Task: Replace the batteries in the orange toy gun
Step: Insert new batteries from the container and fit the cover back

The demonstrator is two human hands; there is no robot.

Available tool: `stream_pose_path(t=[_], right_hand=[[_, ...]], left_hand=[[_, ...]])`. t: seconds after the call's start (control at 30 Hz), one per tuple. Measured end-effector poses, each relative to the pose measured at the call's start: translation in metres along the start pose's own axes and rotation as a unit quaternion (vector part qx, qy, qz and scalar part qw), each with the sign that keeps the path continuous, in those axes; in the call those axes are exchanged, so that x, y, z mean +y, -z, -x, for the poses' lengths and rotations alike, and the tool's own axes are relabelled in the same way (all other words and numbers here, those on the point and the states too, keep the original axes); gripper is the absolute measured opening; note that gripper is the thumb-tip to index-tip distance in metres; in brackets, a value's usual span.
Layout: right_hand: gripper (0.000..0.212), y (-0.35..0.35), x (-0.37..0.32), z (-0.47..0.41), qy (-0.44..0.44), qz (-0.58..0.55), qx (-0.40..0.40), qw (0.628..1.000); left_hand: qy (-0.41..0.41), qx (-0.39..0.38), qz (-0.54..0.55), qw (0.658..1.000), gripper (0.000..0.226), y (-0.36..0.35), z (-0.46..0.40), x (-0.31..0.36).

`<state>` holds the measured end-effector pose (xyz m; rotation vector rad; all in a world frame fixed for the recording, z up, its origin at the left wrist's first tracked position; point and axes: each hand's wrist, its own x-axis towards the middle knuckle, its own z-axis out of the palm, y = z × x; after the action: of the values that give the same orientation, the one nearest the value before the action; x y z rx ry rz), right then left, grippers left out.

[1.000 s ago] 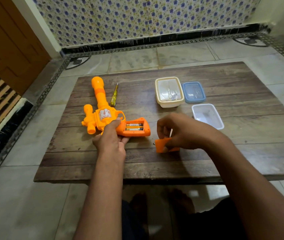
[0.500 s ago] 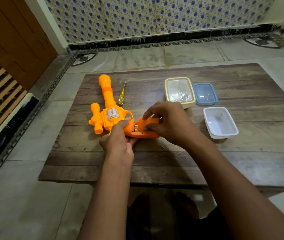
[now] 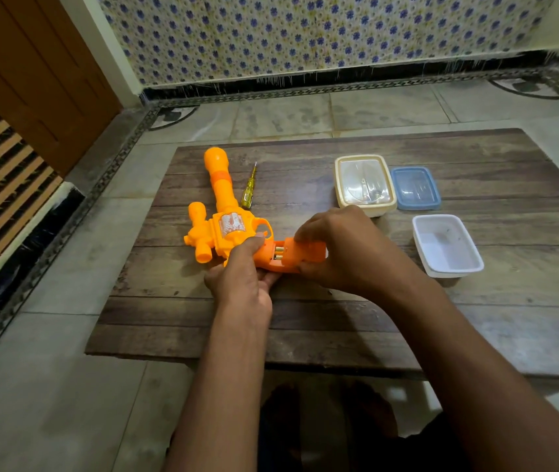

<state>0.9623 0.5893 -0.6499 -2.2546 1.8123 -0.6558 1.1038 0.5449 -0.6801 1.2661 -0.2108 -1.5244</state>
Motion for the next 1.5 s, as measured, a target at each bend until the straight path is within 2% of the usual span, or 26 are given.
stream_pose_path(t=[0.17, 0.33, 0.47, 0.57, 0.77, 0.9, 0.97, 1.1, 1.33, 1.43, 1.5], right_hand=[[0.027, 0.005, -0.003, 0.003, 0.032, -0.039, 0.016, 0.999], [0.036, 0.007, -0.008, 0.006, 0.039, -0.062, -0.008, 0.997], [0.033, 0.009, -0.012, 0.007, 0.054, -0.085, -0.006, 0.995], [0.041, 0.007, -0.014, 0.006, 0.049, -0.054, -0.022, 0.997], [0.068, 0.001, -0.014, 0.002, 0.03, 0.001, -0.066, 0.997], [0.044, 0.001, -0.012, 0.001, 0.062, 0.004, -0.06, 0.996], [0.039, -0.001, -0.011, 0.001, 0.071, -0.003, -0.049, 0.996], [0.034, -0.001, -0.012, 0.002, 0.063, -0.021, -0.03, 0.997], [0.039, -0.003, -0.012, 0.002, 0.039, -0.017, -0.04, 0.998], [0.05, -0.003, -0.013, 0.003, 0.029, -0.006, -0.036, 0.999], [0.047, -0.004, -0.014, 0.004, 0.019, -0.023, -0.037, 0.999]], left_hand=[[0.005, -0.014, -0.018, 1.0, 0.054, 0.002, -0.007, 0.0], [-0.005, -0.017, -0.019, 1.0, 0.036, 0.002, -0.007, 0.002], [-0.024, -0.022, -0.027, 0.999, 0.03, 0.003, -0.006, 0.001], [-0.027, -0.024, -0.027, 0.999, 0.039, 0.004, -0.005, 0.002], [-0.03, -0.009, -0.026, 0.999, 0.036, 0.001, -0.002, 0.003], [-0.032, -0.015, -0.03, 0.999, 0.034, 0.002, -0.002, 0.003], [-0.036, -0.012, -0.03, 0.999, 0.045, 0.002, -0.002, 0.004], [-0.032, -0.017, -0.027, 0.999, 0.035, 0.003, -0.005, 0.003], [-0.029, -0.019, -0.031, 0.999, 0.028, 0.003, -0.005, 0.003], [-0.024, -0.022, -0.03, 0.999, 0.04, 0.004, -0.006, 0.004], [-0.022, -0.021, -0.03, 0.999, 0.047, 0.004, -0.006, 0.004]])
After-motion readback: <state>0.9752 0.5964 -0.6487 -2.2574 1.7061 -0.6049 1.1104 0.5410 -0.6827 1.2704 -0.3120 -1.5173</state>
